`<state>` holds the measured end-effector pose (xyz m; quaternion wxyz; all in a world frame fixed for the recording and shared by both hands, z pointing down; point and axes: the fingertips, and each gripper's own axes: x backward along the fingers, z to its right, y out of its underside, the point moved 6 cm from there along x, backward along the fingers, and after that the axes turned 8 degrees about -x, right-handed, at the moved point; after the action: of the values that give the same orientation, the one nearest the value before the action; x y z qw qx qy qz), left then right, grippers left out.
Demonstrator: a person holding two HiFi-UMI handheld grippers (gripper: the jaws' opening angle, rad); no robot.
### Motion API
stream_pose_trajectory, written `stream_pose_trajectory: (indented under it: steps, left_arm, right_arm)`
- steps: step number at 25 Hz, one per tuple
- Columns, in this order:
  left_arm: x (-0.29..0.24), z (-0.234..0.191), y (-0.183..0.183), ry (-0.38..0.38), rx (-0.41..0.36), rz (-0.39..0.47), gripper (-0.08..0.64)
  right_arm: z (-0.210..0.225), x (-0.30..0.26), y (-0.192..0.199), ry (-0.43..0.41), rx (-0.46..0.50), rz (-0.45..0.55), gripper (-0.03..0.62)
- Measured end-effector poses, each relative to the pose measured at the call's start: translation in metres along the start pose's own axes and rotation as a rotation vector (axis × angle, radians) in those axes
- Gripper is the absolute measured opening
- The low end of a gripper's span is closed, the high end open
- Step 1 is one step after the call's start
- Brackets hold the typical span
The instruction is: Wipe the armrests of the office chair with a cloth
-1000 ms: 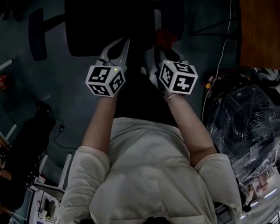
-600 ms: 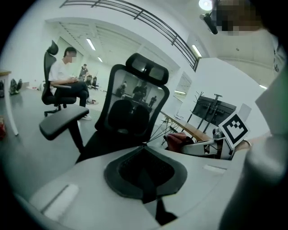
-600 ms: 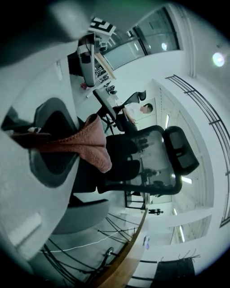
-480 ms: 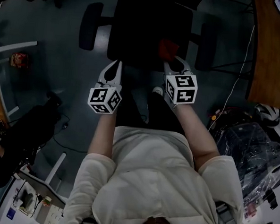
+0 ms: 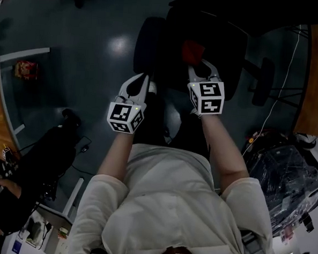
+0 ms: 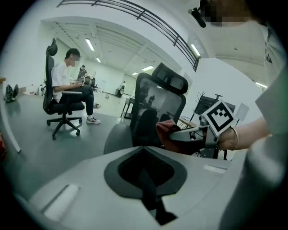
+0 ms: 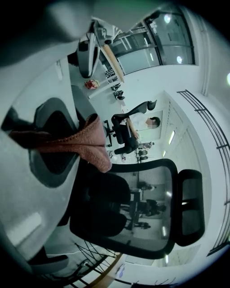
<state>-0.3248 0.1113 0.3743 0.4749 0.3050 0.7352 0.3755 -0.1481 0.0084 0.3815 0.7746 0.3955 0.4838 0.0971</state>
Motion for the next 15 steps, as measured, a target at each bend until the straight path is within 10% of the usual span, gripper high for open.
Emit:
stream_pose_trajectory:
  steps: [7,15]
  left_arm:
    - [-0.019,-0.092,0.011,0.013,-0.007,-0.080,0.014]
    - [-0.039,-0.103,0.043,0.137,0.072,-0.133,0.005]
  right_arm:
    - [-0.038,-0.085,-0.063,0.072,0.153,0.003,0.044]
    - [-0.053,-0.159,-0.093,0.115,0.360,-0.038,0.044]
